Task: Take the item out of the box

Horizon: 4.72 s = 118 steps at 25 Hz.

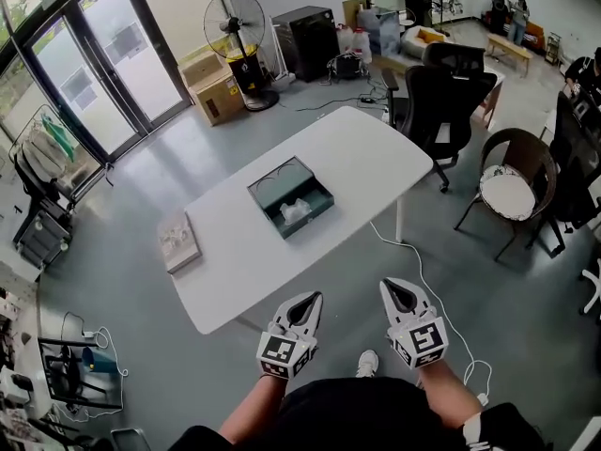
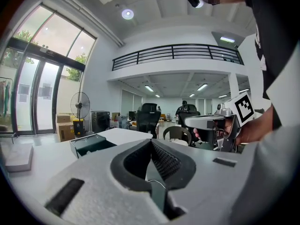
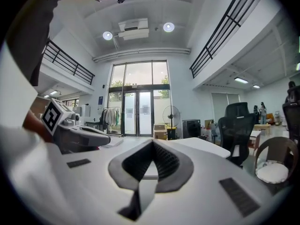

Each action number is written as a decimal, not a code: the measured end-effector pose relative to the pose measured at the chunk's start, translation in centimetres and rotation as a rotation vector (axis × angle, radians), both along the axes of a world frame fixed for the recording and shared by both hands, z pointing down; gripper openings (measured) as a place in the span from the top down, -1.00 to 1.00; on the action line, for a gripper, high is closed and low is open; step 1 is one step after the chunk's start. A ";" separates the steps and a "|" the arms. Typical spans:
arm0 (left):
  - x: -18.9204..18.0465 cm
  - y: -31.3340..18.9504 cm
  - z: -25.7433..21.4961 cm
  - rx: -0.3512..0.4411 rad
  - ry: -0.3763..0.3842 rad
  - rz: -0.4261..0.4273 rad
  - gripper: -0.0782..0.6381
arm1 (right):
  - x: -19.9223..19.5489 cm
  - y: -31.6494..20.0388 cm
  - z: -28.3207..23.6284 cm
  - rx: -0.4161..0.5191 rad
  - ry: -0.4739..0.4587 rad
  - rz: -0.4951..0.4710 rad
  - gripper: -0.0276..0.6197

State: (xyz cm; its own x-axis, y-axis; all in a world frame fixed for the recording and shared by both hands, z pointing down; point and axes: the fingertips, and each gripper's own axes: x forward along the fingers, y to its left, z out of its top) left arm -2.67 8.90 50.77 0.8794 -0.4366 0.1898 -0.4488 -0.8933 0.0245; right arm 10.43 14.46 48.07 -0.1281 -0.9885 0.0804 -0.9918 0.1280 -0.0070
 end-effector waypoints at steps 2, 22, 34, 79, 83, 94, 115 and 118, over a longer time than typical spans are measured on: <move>0.2 -0.4 0.4 -0.007 -0.013 -0.030 0.76 | 0.5 -0.6 0.5 -0.007 -0.012 -0.032 0.90; 0.2 -10.0 2.9 -0.076 -0.018 -0.195 0.76 | -0.2 -12.0 0.5 -0.015 0.037 -0.247 0.90; -1.2 -21.5 3.1 -0.085 -0.024 -0.238 0.76 | -3.9 -25.1 0.2 -0.023 0.084 -0.336 0.90; 3.8 -37.3 14.9 0.017 -0.654 -0.103 0.34 | 0.8 -43.8 3.4 -0.119 0.016 -0.592 0.90; 4.7 -37.7 16.7 0.024 -0.759 -0.020 0.34 | 1.4 -43.8 4.2 -0.142 0.012 -0.610 0.90; 7.4 -38.9 22.2 -0.009 -0.991 0.169 0.33 | 3.1 -45.1 5.2 -0.156 -0.004 -0.636 0.90; 7.1 -38.8 27.4 -0.152 -1.137 0.282 0.53 | 1.5 -45.7 5.7 -0.177 -0.025 -0.711 0.90; 7.1 -38.9 27.1 -0.129 -1.131 0.268 0.63 | 1.2 -45.6 5.8 -0.183 -0.031 -0.715 0.90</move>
